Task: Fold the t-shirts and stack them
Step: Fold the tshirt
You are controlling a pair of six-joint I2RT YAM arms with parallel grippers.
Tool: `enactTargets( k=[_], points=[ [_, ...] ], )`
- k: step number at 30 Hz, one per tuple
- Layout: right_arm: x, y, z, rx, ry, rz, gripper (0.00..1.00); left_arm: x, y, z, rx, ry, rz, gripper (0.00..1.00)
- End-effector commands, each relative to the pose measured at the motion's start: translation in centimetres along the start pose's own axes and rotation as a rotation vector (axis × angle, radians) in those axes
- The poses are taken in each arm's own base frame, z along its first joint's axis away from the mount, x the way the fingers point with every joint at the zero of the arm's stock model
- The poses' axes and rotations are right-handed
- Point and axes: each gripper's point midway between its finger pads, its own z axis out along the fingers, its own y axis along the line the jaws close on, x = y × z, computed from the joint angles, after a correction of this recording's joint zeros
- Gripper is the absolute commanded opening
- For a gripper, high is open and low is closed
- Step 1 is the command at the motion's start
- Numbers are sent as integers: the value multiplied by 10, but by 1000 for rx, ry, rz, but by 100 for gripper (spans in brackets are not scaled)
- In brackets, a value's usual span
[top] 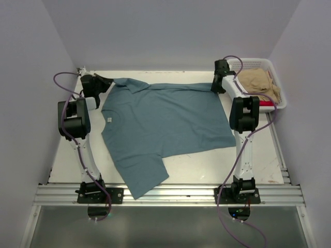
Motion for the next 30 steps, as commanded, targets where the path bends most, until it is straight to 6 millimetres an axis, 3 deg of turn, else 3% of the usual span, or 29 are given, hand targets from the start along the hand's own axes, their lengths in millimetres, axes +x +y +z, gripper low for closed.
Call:
enactTargets(
  k=[1,10,16,26,30],
  points=[
    [-25,-4,-9,4,-56,37,35,-43,-52,-20,111,-95,71,0],
    [-36,5,-12,-67,-86,41,36,-42,-56,-29,112,-91,86,0],
    [-45,20,-25,-173,-135,34,33,-38,-55,-31,115,-81,84,0],
    [-65,21,-33,-198,-200,16,27,-34,-56,-35,121,-70,88,0],
    [-75,14,-39,-165,-238,-2,38,-33,-56,-36,120,-68,93,0]
  ],
)
